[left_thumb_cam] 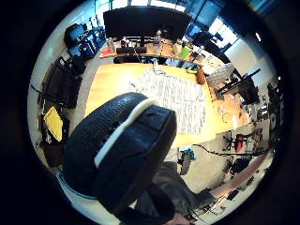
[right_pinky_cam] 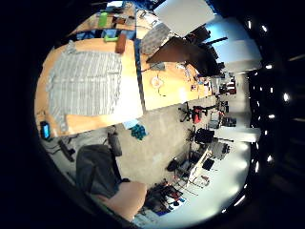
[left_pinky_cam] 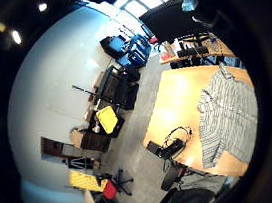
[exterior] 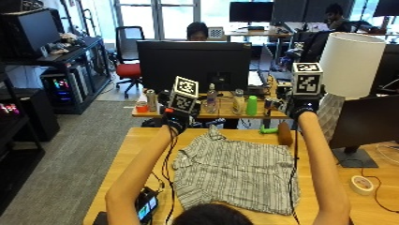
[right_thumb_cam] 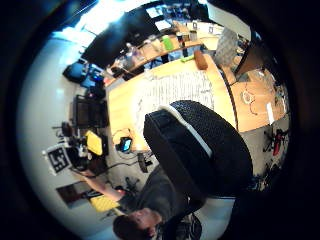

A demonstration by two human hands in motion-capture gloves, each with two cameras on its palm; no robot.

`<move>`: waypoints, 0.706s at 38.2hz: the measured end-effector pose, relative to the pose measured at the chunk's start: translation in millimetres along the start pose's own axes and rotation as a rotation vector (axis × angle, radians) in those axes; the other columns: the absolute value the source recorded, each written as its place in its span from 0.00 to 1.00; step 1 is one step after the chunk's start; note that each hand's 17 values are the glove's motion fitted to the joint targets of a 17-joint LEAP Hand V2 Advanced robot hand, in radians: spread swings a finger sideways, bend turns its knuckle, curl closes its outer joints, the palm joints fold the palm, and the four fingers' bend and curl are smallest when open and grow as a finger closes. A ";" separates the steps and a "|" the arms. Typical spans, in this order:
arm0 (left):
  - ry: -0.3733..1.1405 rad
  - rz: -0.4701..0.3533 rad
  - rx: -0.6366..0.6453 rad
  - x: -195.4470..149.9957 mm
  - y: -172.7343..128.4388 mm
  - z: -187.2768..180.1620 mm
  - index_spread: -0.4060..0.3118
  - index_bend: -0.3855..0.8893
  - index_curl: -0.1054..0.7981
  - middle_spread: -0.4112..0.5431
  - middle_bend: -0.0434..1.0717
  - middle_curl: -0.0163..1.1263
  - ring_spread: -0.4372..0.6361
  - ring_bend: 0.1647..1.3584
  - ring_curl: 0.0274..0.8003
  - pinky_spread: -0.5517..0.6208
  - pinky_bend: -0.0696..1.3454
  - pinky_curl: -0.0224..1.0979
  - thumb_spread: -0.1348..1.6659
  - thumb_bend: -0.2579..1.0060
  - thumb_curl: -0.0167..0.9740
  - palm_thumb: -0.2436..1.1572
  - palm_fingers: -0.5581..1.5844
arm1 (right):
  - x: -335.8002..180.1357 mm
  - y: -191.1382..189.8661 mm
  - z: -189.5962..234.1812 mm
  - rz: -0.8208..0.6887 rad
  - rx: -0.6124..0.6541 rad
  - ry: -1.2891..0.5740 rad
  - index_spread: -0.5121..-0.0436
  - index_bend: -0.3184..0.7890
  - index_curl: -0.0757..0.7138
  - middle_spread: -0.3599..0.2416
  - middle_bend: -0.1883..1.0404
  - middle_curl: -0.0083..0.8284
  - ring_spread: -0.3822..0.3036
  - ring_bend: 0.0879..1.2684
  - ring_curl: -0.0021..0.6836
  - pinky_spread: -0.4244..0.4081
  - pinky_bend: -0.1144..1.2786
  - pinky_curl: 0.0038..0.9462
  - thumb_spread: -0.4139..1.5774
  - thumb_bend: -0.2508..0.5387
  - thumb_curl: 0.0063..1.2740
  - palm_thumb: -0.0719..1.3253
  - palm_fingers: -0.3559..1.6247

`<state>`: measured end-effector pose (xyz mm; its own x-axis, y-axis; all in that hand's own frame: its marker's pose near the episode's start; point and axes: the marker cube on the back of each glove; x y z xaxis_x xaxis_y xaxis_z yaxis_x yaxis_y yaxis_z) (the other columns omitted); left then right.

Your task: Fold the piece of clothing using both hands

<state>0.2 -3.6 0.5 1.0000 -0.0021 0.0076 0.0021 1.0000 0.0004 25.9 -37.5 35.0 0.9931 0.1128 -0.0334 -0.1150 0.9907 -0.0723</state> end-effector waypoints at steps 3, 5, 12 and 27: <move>-0.007 -0.008 -0.003 1.9 -4.2 -0.5 0.57 0.33 0.12 0.58 0.15 0.04 0.58 0.31 0.13 0.65 0.41 0.15 0.35 0.20 0.04 0.17 0.35 | 11.6 -15.9 15.8 0.064 -0.032 0.035 0.58 0.39 0.16 0.56 0.30 0.08 0.64 0.24 0.14 0.68 0.42 0.14 0.50 0.50 0.03 0.22 0.33; -0.015 -0.015 -0.009 4.5 -8.7 -0.6 0.57 0.35 0.13 0.60 0.16 0.05 0.61 0.34 0.17 0.67 0.44 0.18 0.41 0.19 0.05 0.17 0.33 | 17.4 -17.2 20.3 0.090 -0.040 0.052 0.50 0.39 0.18 0.56 0.31 0.11 0.65 0.25 0.18 0.71 0.43 0.17 0.56 0.50 0.03 0.23 0.32; -0.036 -0.011 -0.011 14.4 -11.9 -7.6 0.58 0.38 0.17 0.65 0.19 0.09 0.68 0.41 0.24 0.73 0.48 0.23 0.53 0.19 0.09 0.17 0.30 | 29.0 -6.8 19.6 0.081 -0.043 0.011 0.35 0.40 0.24 0.55 0.32 0.18 0.69 0.27 0.25 0.76 0.44 0.23 0.69 0.48 0.05 0.24 0.30; -0.026 -0.052 0.007 12.3 -29.3 2.1 0.59 0.40 0.24 0.68 0.21 0.16 0.73 0.46 0.28 0.76 0.52 0.28 0.62 0.18 0.15 0.16 0.27 | 37.0 4.5 14.2 0.087 0.020 0.017 0.27 0.41 0.30 0.54 0.32 0.29 0.72 0.28 0.31 0.80 0.45 0.29 0.80 0.40 0.09 0.25 0.27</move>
<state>12.5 -32.9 2.7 0.9980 -0.0537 0.0334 0.0535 0.9985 0.0088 62.4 -27.8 47.6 0.9788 0.1970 -0.0558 -0.1997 0.9787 -0.0486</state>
